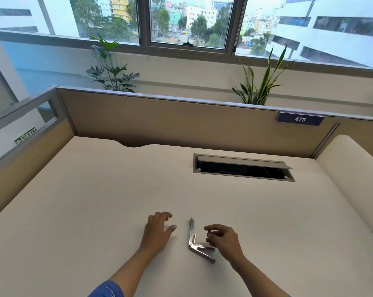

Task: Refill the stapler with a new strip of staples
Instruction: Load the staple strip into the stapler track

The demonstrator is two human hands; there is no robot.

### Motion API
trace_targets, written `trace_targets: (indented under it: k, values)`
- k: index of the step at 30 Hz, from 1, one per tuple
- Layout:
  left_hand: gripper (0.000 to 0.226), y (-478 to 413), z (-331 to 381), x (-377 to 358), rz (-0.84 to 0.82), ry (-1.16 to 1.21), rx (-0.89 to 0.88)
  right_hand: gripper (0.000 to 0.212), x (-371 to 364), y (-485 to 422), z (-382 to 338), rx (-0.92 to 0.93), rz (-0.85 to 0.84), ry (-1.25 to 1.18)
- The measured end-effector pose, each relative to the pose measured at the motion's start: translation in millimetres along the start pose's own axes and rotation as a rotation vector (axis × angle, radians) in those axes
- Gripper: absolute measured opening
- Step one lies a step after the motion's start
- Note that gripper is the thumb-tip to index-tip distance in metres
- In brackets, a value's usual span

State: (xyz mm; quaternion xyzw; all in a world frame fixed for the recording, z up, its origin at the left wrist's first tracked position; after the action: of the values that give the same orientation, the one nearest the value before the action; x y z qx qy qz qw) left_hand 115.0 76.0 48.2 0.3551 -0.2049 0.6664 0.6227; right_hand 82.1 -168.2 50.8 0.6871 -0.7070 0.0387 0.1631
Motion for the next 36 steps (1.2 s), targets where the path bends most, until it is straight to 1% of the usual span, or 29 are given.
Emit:
trace_targets:
  k: [2, 4, 7, 9, 14, 17, 21, 25, 28, 30, 33, 36]
  values:
    - [0.026, 6.9, 12.2, -21.6, -0.053, 0.041, 0.071, 0.027, 3.1, 0.2, 1.0, -0.002, 0.029, -0.044]
    - [0.033, 11.6, 19.5, -44.4, -0.111, 0.039, 0.169, 0.027, 5.4, 1.0, 0.3, 0.015, 0.048, -0.064]
    - [0.050, 17.3, 24.7, -73.2, -0.190, -0.092, 0.261, 0.025, 8.8, 3.0, -0.9, 0.039, 0.061, -0.075]
    - [0.049, 17.7, 25.9, -82.4, -0.203, -0.142, 0.284, 0.021, 12.1, 3.8, -0.5, 0.036, 0.066, -0.092]
    - [0.026, 12.9, 29.3, -84.7, -0.171, -0.237, 0.276, 0.016, 22.2, 4.6, 0.7, 0.024, 0.062, -0.117]
    - [0.022, 13.1, 33.0, -81.7, -0.157, -0.268, 0.235, 0.014, 24.4, 4.9, -1.2, 0.027, 0.061, -0.119]
    - [0.018, 14.9, 39.6, -74.0, -0.130, -0.229, 0.172, 0.011, 26.1, 5.7, -6.7, 0.044, 0.046, -0.103]
    - [0.018, 18.9, 50.2, -62.8, -0.111, -0.108, 0.106, 0.012, 27.1, 6.1, -14.5, 0.066, 0.037, -0.081]
    - [0.020, 22.0, 61.9, -49.8, -0.094, 0.045, 0.084, 0.012, 27.7, 5.8, -23.9, 0.084, 0.042, -0.093]
    - [0.018, 25.9, 74.3, -42.4, -0.136, 0.203, 0.081, 0.013, 28.5, 4.9, -31.7, 0.096, 0.050, -0.116]
    - [0.012, 35.9, 98.4, -34.2, -0.255, 0.495, 0.074, 0.013, 31.2, 4.4, -51.4, 0.142, 0.053, -0.163]
    - [0.014, 44.0, 122.8, -20.6, -0.309, 0.651, 0.049, 0.011, 35.3, 5.9, -77.9, 0.213, 0.047, -0.203]
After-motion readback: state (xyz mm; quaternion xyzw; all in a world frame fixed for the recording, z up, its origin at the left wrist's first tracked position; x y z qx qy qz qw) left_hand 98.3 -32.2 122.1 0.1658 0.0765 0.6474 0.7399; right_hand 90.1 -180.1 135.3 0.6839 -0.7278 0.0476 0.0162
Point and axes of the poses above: each hand's wrist, its own y-axis away from the middle knuckle, its own x-axis out of the back of the hand, z = x × y, the point moved 9 cm from there along -y, towards the middle knuckle, and after that the axes turned 11 degrees about x, right-handed, at the moved point
